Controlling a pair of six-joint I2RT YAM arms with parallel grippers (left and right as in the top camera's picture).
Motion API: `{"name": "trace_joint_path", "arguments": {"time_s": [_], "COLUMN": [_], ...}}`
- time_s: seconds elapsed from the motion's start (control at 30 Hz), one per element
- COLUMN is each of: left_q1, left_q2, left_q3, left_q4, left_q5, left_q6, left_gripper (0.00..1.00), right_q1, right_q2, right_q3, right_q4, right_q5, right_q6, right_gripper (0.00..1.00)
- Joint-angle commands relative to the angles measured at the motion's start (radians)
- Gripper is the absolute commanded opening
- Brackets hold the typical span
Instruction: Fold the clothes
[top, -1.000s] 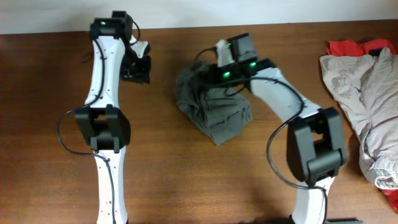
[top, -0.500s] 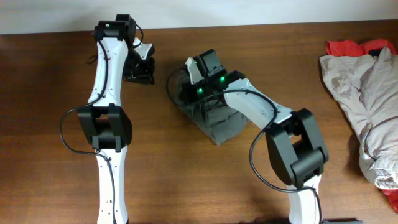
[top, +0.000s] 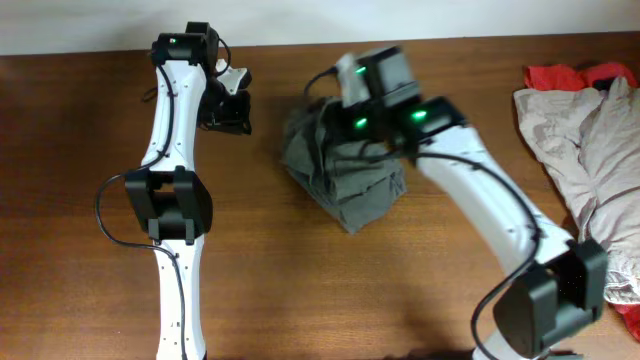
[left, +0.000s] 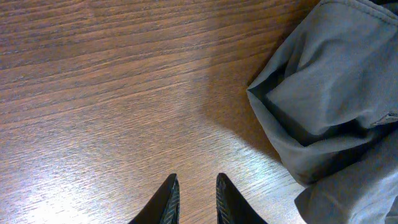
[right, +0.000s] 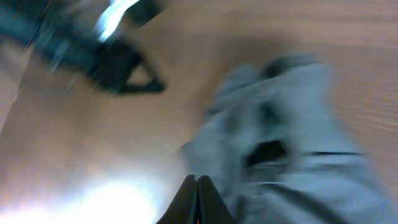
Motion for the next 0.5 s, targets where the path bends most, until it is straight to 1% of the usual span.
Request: {"name": "trace_joint_path", "arguments": {"time_s": [0.0,0.13,0.23,0.37,0.47], "left_q1": [0.002,0.002,0.002,0.002,0.002], "left_q2": [-0.004,-0.006,-0.006,-0.006,-0.006], "left_q3": [0.029,0.061,0.090,0.099,0.099], "left_q4": [0.000,-0.011,-0.026,-0.032,-0.033], "left_q5": [0.019,0.019,0.018,0.018,0.017], "left_q6": [0.038,0.039,0.041,0.058,0.058], "left_gripper": [0.20,0.20,0.20,0.20,0.20], "right_q1": [-0.078,-0.122,-0.118,-0.074,-0.019], "right_q2": [0.077,0.196,0.302,0.414,0.475], "right_q3": [-0.004,-0.004,-0.004,-0.004,-0.004], "right_q4": [-0.012,0.031,0.123,0.261,0.309], "right_q5": [0.084,0.065,-0.069,-0.271,-0.275], "right_q6": [0.079,0.128,0.127,0.127,0.126], "right_gripper": [0.04,0.04,0.04,0.04,0.04]}}
